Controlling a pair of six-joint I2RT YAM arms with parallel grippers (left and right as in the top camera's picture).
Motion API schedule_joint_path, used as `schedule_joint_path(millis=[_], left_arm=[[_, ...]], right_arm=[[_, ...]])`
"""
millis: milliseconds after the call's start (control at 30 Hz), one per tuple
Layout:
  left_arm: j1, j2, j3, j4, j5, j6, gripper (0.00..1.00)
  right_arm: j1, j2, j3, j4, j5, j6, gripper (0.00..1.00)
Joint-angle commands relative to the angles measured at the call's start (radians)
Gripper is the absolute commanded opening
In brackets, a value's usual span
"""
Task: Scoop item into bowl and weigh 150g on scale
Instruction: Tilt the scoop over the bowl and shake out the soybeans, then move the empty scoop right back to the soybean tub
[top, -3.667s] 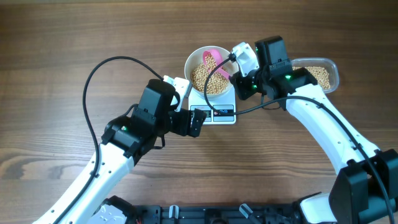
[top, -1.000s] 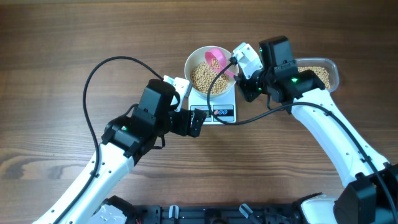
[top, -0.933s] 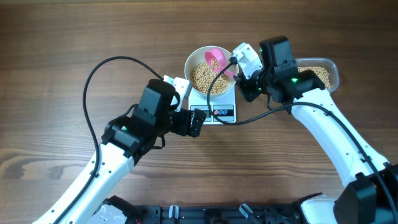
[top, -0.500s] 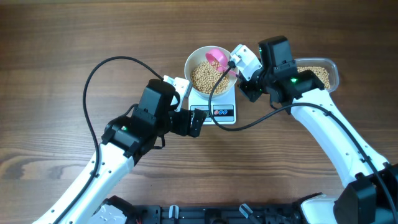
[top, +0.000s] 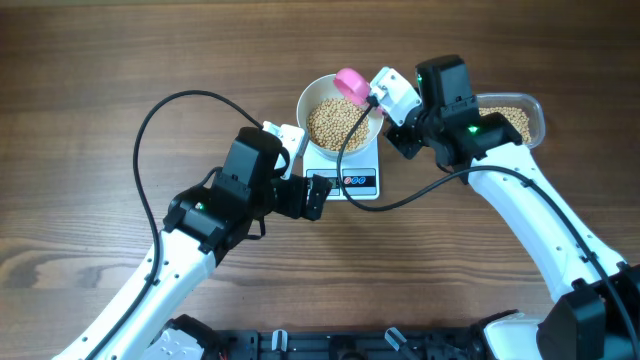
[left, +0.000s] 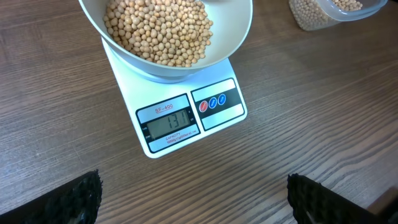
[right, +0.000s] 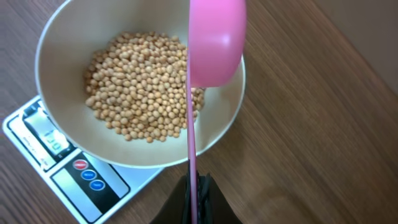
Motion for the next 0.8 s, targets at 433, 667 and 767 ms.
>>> schedule_joint_path(millis=[433,667,767], left_arm=[[-0.004,0.001,-0.001,0.003,-0.01,0.019,1.0],[-0.004,0.001,-0.001,0.003,-0.01,0.019,1.0],[-0.004,0.001,-0.001,0.003,-0.01,0.019,1.0]], right_arm=[[0.006,-0.026,0.023,0.009,-0.114,0.046,0.04],[0.003,-0.032,0.023,0.1,-0.112,0.352,0.04],[-0.03,-0.068,0.023,0.159,-0.132,0.465,0.04]])
